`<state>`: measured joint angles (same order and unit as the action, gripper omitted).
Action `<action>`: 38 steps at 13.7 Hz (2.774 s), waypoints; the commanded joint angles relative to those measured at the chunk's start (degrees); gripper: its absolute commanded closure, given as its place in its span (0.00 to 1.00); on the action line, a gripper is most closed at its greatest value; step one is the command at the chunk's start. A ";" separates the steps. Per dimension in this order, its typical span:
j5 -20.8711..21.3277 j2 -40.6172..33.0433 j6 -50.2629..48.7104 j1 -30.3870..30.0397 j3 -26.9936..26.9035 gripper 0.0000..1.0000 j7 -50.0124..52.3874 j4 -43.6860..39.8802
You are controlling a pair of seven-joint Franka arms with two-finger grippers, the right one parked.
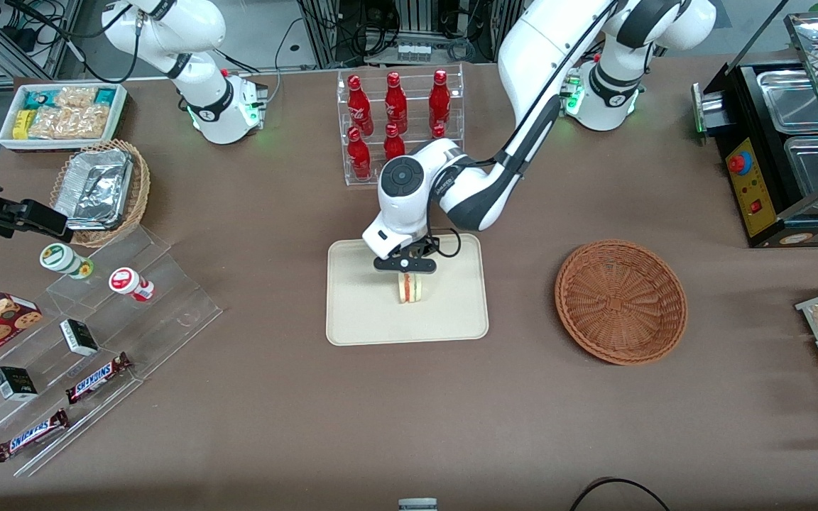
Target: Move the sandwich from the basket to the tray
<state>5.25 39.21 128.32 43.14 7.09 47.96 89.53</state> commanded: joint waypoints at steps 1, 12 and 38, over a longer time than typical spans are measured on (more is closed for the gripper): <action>1.51 2.26 -0.17 0.98 -0.94 1.00 0.82 -3.04; 1.52 1.83 1.59 0.63 -1.12 0.01 0.38 -3.04; -3.14 -36.65 -35.94 -40.22 -1.29 0.01 -43.55 3.89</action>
<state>2.85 7.19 91.99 5.41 5.16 7.63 88.69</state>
